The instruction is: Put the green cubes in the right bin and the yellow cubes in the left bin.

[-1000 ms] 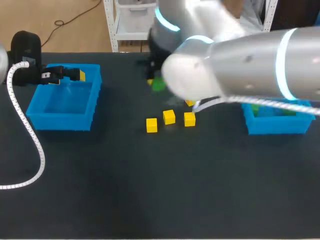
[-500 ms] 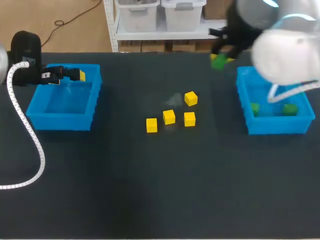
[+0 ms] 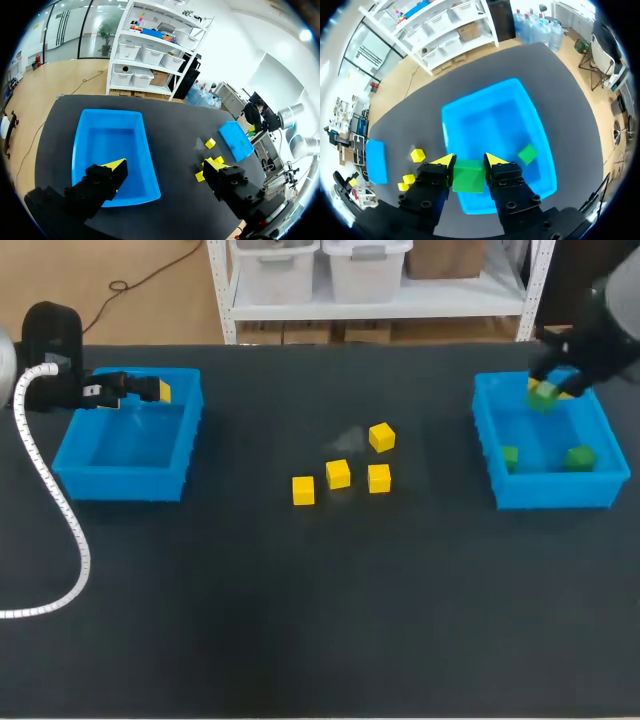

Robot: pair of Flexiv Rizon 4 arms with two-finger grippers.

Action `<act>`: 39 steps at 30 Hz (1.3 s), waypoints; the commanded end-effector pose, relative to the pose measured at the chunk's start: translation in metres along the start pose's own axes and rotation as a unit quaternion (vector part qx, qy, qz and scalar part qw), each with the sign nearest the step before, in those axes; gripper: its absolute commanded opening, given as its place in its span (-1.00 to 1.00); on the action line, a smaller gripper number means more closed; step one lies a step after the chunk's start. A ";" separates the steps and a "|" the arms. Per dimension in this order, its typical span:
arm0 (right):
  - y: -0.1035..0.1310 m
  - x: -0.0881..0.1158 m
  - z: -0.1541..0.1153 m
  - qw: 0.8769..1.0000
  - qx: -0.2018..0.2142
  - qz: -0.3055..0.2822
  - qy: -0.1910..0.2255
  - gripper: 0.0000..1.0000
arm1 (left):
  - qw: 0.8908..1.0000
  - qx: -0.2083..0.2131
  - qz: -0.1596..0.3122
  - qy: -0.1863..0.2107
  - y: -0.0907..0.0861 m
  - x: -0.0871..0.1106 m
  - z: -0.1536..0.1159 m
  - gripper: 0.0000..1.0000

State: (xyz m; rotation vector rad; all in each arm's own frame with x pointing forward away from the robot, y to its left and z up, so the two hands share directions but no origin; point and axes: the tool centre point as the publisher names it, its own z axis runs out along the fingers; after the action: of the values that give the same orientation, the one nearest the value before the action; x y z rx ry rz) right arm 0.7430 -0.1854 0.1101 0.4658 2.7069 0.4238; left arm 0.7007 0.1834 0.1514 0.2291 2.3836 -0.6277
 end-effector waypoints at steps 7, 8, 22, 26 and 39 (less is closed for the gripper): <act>0.002 -0.001 0.013 0.996 0.002 -0.002 -0.090 -1.00 | 1.000 0.003 0.001 -0.003 0.001 0.001 0.000 1.00; 0.003 0.000 0.014 0.996 0.003 -0.003 -0.090 -1.00 | 1.000 0.003 0.001 -0.003 0.001 0.001 0.000 1.00; 0.003 0.002 0.013 0.993 0.005 -0.019 -0.113 1.00 | 1.000 0.003 0.001 -0.003 0.001 0.001 0.000 1.00; 0.003 0.002 0.013 0.993 0.005 -0.019 -0.113 1.00 | 1.000 0.003 0.001 -0.003 0.001 0.001 0.000 1.00; 0.003 0.002 0.013 0.993 0.005 -0.019 -0.113 1.00 | 1.000 0.003 0.001 -0.003 0.001 0.001 0.000 1.00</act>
State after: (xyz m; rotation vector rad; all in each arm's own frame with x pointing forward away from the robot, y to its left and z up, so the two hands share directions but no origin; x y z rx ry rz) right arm 0.7493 -0.1800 0.1010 0.4324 2.5402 0.3386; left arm 0.7007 0.1834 0.1514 0.2291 2.3836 -0.6277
